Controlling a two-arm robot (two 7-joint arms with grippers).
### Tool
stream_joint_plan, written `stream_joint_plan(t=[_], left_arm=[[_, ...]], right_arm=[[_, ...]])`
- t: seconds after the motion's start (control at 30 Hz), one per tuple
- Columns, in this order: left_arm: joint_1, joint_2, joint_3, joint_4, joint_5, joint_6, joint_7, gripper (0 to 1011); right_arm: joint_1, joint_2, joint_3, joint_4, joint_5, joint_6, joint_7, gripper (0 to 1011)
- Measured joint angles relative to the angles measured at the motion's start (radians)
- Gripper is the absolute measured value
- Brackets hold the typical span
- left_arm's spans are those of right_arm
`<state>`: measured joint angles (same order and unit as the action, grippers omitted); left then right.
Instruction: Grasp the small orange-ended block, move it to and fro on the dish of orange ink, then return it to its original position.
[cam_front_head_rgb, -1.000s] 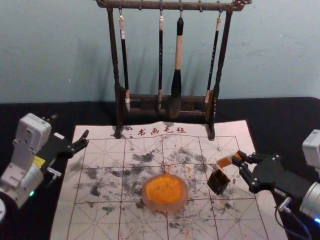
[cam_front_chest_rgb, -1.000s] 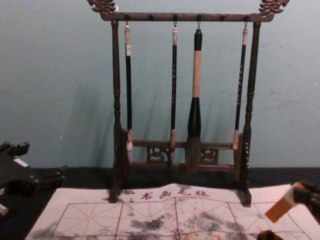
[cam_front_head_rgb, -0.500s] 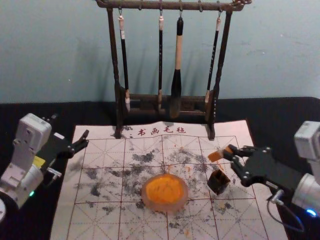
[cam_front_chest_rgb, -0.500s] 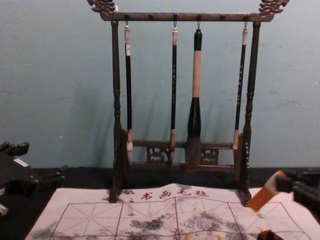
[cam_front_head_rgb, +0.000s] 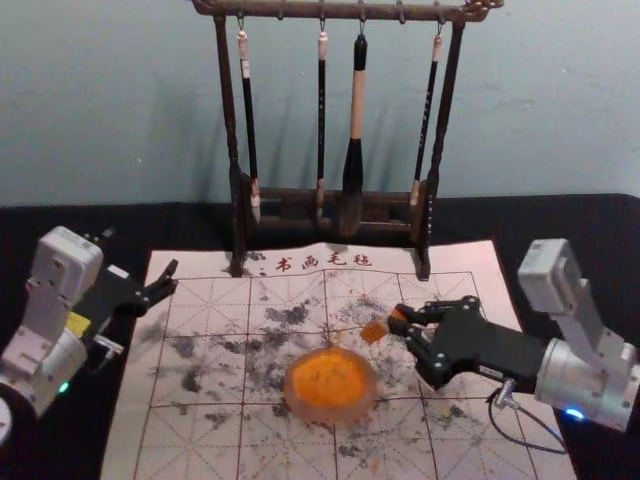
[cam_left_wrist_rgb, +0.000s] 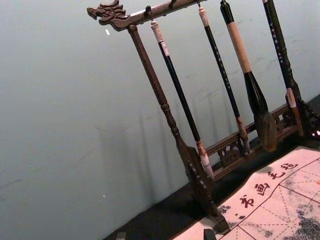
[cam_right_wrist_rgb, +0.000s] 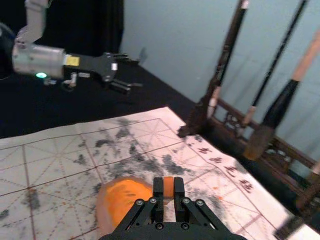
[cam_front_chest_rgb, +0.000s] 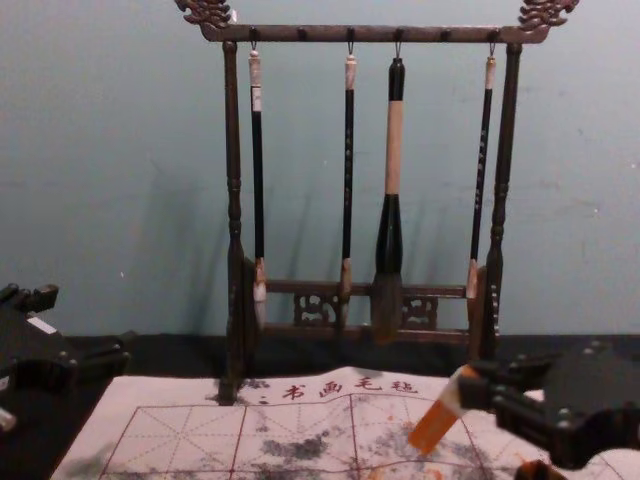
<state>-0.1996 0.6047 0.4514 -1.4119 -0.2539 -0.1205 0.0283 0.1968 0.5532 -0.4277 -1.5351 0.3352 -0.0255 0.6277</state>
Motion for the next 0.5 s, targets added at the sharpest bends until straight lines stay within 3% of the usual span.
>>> stream_joint_plan(t=[0.5], left_arm=[[0.000, 0.000, 0.000, 0.000, 0.000, 0.000, 0.000, 1001]], right_arm=[[0.103, 0.027, -0.116, 0.019, -0.014, 0.086, 0.094, 88]])
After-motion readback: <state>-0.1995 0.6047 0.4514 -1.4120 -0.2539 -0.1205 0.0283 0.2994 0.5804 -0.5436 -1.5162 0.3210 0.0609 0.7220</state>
